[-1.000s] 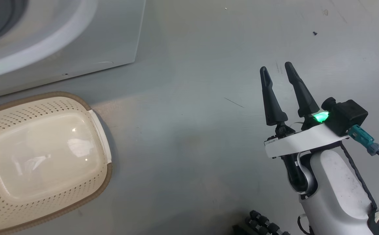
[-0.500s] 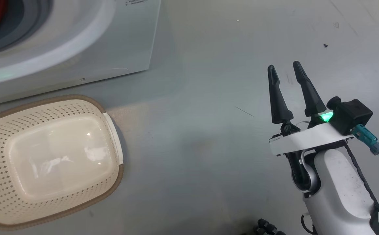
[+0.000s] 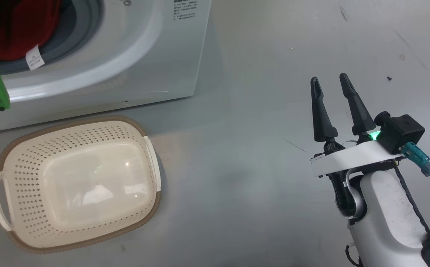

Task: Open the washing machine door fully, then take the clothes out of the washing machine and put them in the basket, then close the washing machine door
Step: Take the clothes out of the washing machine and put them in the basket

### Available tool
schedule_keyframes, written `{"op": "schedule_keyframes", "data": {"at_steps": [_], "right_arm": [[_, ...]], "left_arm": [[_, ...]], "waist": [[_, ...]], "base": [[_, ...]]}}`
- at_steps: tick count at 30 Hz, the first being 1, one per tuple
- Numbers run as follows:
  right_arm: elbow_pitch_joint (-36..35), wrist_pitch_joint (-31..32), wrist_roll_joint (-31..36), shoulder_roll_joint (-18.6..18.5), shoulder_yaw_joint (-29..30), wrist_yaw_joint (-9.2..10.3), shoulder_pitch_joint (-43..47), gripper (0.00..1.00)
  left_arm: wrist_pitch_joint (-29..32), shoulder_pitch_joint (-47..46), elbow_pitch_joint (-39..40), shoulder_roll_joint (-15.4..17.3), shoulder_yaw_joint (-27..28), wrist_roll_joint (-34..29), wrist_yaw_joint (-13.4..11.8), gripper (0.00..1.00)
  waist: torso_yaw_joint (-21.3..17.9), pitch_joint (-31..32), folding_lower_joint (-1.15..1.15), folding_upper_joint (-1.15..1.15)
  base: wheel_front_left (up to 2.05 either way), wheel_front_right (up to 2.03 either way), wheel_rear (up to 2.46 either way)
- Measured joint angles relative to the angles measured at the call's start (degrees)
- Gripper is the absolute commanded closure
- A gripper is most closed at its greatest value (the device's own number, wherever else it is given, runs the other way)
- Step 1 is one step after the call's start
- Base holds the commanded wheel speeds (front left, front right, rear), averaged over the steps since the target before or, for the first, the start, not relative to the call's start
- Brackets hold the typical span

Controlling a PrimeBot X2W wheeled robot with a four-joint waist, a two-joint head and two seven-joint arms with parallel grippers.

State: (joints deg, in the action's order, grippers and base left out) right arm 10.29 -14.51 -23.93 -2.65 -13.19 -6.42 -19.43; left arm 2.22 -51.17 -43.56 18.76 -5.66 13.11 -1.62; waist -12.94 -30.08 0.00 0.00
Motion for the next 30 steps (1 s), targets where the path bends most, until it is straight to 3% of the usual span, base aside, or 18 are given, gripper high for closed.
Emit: {"op": "schedule_keyframes", "data": {"at_steps": [10, 17, 30], "right_arm": [[2.2, 0.0, 0.9, -0.7, 1.1, -0.04, 2.7, 0.0], [3.0, 0.0, 1.5, -0.7, 1.5, -0.07, 4.1, 0.0], [4.0, 0.0, 1.5, -0.8, 1.7, -0.08, 8.1, 0.0]], "left_arm": [[-9.4, 7.6, 0.1, -5.3, -1.8, 1.7, 2.8, 1.0], [-14.5, 12.3, 1.5, -7.2, -1.8, 2.9, 4.0, 1.0], [-16.4, 18.3, 7.2, -8.9, -2.6, 3.0, 5.0, 1.0]], "waist": [[4.9, 6.9, 0.0, 0.0], [7.1, 11.0, 0.0, 0.0], [10.2, 16.8, 0.0, 0.0]], "base": [[0.0, 0.0, 0.0], [0.0, 0.0, 0.0], [0.0, 0.0, 0.0]]}}
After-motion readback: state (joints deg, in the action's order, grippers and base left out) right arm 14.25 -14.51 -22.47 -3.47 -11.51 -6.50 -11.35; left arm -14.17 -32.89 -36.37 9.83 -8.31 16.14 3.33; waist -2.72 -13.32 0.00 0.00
